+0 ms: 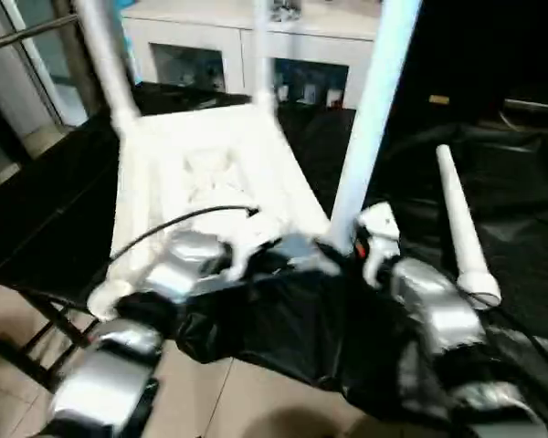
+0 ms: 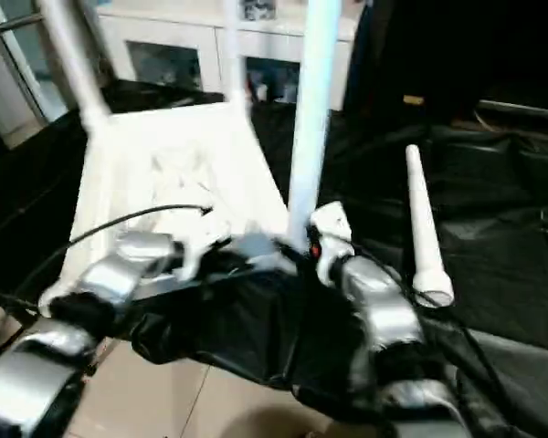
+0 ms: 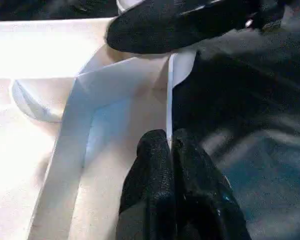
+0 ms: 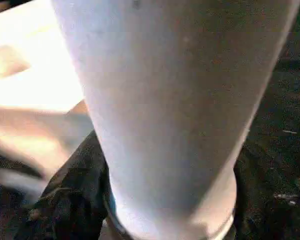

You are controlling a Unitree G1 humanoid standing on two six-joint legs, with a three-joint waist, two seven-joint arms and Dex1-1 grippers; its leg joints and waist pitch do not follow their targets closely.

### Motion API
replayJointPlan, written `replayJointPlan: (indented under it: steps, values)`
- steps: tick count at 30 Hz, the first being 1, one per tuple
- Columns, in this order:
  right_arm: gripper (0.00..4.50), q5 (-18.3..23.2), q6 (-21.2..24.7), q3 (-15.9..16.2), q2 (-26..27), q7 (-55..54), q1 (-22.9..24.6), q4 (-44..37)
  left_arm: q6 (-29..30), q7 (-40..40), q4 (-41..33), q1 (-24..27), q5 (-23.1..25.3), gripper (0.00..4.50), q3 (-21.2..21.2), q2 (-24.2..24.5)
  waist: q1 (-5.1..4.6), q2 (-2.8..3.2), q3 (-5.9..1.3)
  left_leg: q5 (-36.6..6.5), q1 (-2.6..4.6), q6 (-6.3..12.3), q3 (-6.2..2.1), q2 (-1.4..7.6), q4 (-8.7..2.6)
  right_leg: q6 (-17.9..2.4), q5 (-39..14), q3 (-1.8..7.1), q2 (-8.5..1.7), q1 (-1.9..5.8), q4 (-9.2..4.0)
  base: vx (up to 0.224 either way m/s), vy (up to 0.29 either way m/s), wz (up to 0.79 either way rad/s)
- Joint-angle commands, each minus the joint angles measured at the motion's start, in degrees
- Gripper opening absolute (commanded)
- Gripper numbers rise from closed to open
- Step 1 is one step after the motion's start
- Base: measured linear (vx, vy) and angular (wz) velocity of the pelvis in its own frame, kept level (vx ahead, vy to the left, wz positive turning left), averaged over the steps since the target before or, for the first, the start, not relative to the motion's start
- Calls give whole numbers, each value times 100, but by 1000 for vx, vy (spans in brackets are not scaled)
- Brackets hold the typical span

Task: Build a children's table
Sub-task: Rotate leg to tighten

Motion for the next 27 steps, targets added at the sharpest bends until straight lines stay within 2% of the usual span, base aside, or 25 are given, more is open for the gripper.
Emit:
replayJointPlan:
  steps: [1,3,5,8,9,10,16,19,23,24,27]
  values:
    - [275,140,120,312,696,-289,-139,370,-17,728,-63,-372,-209,0,180,-605,-28,-75,-306,-1267,28,258,-20,84,-424,-752,-2884,235,-312,230,-543,0,0,0]
    - [275,147,28,321,777,-283,-197,417,-31,793,-59,-408,-221,0,177,-698,-17,-64,-310,-1252,7,297,-20,83,-425,-770,-2757,232,-312,248,-538,0,0,0]
    - [345,127,-112,367,820,-118,-242,441,-76,757,-79,-419,-212,0,156,-776,-5,-64,-331,-1129,-16,383,-17,95,-424,-895,-2352,247,-309,271,-486,0,0,0]
    - [351,210,-153,319,821,113,-251,421,-189,582,-106,-382,-196,0,90,-772,2,-59,-346,-982,-37,467,-14,103,-420,-1052,-1932,255,-313,303,-430,0,0,0]
    - [382,228,-141,333,763,256,-242,371,-252,462,-125,-346,-205,0,58,-729,5,-58,-350,-953,-36,486,-12,105,-416,-1082,-1857,256,-313,308,-423,0,0,0]
    - [392,222,-123,395,676,434,-218,302,-294,327,-158,-298,-212,0,32,-675,5,-46,-352,-931,-34,518,-10,109,-411,-1144,-1734,260,-312,308,-411,0,0,0]
    - [396,286,-26,894,35,1747,98,-323,-411,-488,-436,-20,-320,0,-86,-320,28,-64,-356,-794,-64,707,-10,112,-395,-1257,-1440,256,-313,367,-371,0,0,0]
    - [396,358,33,1089,-371,2410,270,-652,-461,-818,-522,75,-340,0,-129,-113,37,-54,-363,-773,-49,735,-1,125,-387,-1303,-1396,258,-306,354,-359,0,0,0]
    - [396,384,113,1125,-734,3005,406,-926,-543,-1094,-540,135,-307,0,-136,101,50,-51,-354,-859,-48,711,9,143,-391,-1318,-1489,260,-310,339,-361,0,0,0]
    - [373,409,162,1124,-850,3182,437,-1013,-545,-1191,-558,154,-306,0,-126,172,65,-65,-352,-889,-33,688,13,140,-392,-1301,-1565,257,-302,338,-373,0,0,0]
    - [351,463,216,1162,-1066,3476,493,-1183,-554,-1421,-617,209,-299,0,-130,325,94,-48,-355,-858,-38,670,10,156,-394,-1305,-1529,263,-312,339,-357,0,0,0]
